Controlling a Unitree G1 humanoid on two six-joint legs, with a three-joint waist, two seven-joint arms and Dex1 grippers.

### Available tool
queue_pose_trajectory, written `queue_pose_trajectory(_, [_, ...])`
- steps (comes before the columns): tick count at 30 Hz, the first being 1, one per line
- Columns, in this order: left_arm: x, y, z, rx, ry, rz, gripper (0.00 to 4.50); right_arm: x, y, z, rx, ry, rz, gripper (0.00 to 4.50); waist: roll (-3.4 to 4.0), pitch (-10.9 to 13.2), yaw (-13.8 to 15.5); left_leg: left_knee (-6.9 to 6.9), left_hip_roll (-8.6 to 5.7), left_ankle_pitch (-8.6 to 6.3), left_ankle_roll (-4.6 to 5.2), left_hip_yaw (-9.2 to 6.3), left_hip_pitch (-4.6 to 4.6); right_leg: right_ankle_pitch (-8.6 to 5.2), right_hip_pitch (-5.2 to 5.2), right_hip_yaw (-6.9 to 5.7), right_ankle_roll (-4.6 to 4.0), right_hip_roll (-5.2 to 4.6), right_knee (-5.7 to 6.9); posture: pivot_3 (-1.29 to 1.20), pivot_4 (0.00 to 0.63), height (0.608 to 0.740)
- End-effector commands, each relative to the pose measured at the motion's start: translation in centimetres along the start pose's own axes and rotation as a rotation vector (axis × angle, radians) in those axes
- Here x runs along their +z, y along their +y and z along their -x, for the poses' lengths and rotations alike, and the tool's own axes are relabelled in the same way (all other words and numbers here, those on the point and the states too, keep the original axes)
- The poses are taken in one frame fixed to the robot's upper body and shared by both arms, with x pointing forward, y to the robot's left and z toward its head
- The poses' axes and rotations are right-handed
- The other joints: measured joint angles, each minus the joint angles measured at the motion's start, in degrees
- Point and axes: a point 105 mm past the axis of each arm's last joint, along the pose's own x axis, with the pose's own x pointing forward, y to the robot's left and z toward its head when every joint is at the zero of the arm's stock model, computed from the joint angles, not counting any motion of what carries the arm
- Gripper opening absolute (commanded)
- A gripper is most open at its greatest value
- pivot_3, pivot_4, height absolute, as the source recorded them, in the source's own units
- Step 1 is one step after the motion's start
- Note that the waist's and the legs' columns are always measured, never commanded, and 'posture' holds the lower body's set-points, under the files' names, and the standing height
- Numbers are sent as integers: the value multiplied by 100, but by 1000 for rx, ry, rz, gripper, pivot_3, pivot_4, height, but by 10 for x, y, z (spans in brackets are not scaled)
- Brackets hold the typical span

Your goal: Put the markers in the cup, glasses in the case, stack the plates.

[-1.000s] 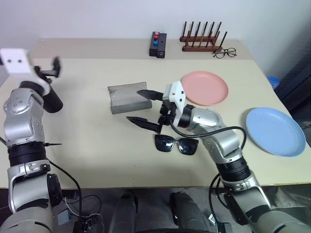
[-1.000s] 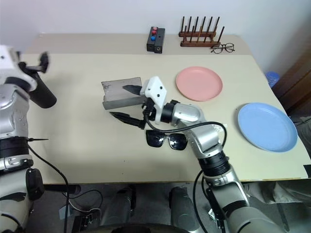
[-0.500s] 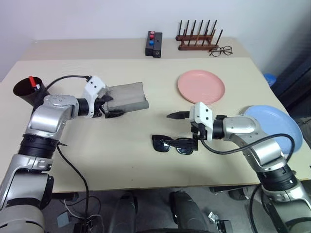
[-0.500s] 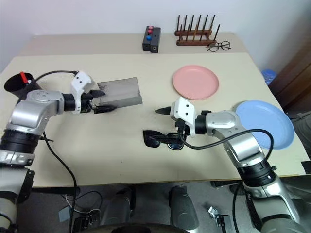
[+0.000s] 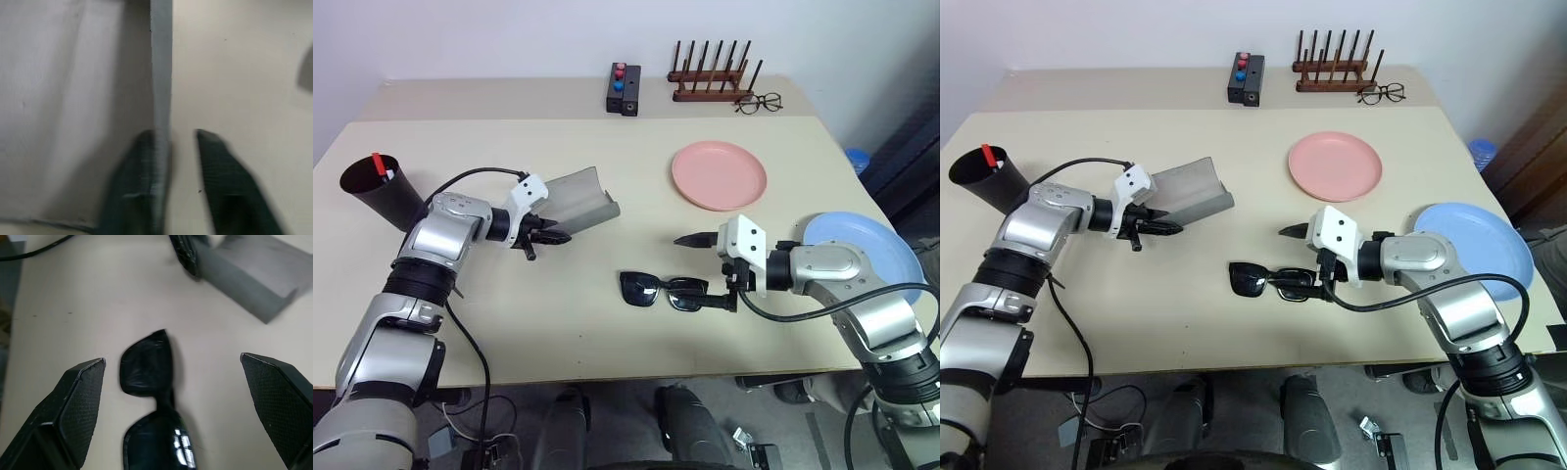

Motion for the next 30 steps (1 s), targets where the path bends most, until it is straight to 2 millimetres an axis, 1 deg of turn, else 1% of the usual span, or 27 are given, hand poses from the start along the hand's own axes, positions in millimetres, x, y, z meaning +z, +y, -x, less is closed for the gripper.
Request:
queue_pose_trajectory(1, [7,-3,9,-6,-31,-102,59,9,-15,8,-79,-29,46,4500,0,0,-3,0,0,0,0,0,0,0,0,0,0,0,-1,0,150,740])
queue_pose_trajectory(3, [5,-4,10,-9,-28,-125,59,9,-18,9,-94,-31,45,4500,0,0,-1,-1,0,0,0,0,1,0,0,0,0,0,1,0,150,740])
queue_pose_trajectory(6, [5,-12,15,-42,-57,-150,59,9,-23,13,-113,-35,39,4500,0,0,0,0,0,0,0,0,1,0,0,1,0,0,2,0,150,740])
queue_pose_trajectory(9, [-2,-31,26,-150,-33,-165,59,8,-26,16,-117,-36,35,4500,1,0,-16,-1,0,0,0,0,1,0,-1,1,0,0,2,0,150,740])
queue_pose_trajectory(11, [-12,-45,35,-216,10,-187,59,8,-27,17,-115,-38,34,4500,2,1,-22,-2,2,0,1,0,1,0,-2,1,1,0,4,0,150,740])
queue_pose_trajectory(16, [-26,-74,52,-312,75,-227,59,6,-23,14,-91,-41,22,4500,5,3,3,0,2,-1,1,1,2,-1,-1,1,-3,-1,5,0,150,740])
queue_pose_trajectory(18, [-29,-82,57,-329,90,-230,59,6,-19,12,-77,-39,13,4500,5,3,7,3,0,-1,1,1,2,-5,3,1,-9,-5,2,0,150,740])
queue_pose_trajectory(22, [-37,-89,63,-319,132,-277,59,3,-11,6,-32,-3,19,4500,7,3,-2,4,1,-1,2,3,3,-6,2,1,-12,-6,2,0,150,740])
queue_pose_trajectory(25, [-38,-91,62,-311,134,-328,59,-4,-9,0,-17,66,57,4500,7,3,0,3,1,-1,2,4,4,-7,1,1,-13,-6,3,0,150,740])
queue_pose_trajectory(30, [-34,-91,61,-313,102,-294,59,-5,0,-12,17,105,110,4500,7,4,-1,4,1,-1,2,5,3,-7,-1,1,-13,-6,3,0,150,740])
